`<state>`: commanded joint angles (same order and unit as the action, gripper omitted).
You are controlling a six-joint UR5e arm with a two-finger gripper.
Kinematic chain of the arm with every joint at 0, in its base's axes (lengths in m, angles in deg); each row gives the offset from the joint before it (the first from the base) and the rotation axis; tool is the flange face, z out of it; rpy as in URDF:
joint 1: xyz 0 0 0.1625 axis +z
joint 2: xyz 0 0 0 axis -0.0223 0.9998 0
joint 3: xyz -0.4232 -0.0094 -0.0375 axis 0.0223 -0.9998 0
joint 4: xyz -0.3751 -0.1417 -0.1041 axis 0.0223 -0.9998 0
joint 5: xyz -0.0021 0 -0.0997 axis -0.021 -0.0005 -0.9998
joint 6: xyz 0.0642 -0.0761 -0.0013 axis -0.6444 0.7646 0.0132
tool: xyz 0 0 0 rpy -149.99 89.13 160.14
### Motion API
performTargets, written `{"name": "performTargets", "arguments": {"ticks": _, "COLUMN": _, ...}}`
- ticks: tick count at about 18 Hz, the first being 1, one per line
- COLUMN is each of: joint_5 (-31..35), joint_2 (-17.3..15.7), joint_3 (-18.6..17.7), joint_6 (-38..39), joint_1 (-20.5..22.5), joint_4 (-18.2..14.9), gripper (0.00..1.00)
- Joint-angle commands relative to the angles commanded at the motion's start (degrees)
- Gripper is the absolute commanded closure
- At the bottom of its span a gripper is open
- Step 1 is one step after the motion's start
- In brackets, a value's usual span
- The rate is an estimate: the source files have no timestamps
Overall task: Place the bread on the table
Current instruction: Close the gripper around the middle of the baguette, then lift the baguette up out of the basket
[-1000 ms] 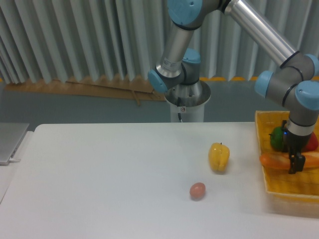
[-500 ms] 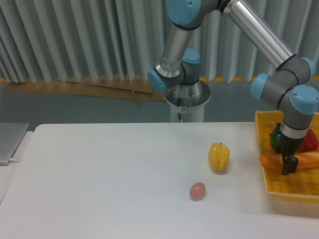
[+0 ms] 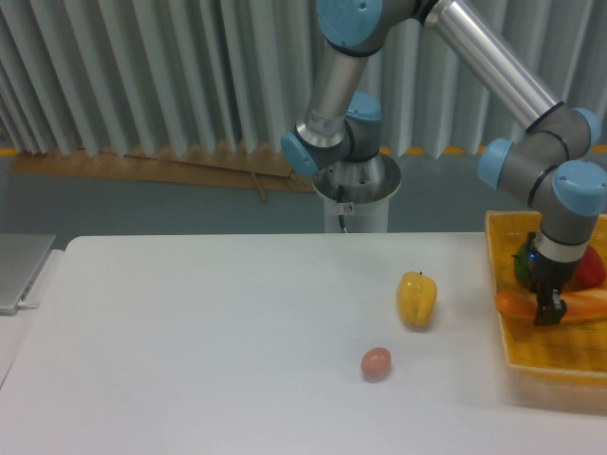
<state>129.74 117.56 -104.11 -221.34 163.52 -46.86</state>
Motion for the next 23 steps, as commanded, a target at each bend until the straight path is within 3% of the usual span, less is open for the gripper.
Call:
{"name": "performTargets", "arguments": {"ticks": 2, "joint_5": 0.09, "joint_2": -0.53, "joint_3": -0.09, "joint_6": 0.61, "joint_1": 0.00, "joint_4": -0.09, "gripper": 0.84}}
{"name": "performTargets", "arguments": {"ticks": 18, "joint_5": 0.61, "joint_2": -3.07, "joint_3": 0.26, "joint_6": 4.73, "joint_1": -0.88, "joint_4": -0.88, "gripper": 0.81}}
{"name": "performTargets", "arguments": {"ticks": 23, "joint_5": 0.27, "joint_2": -6.23, "joint_3": 1.23, "joint_6": 5.98, "joint_1": -1.41, "joint_4": -6.67, "gripper": 0.81}}
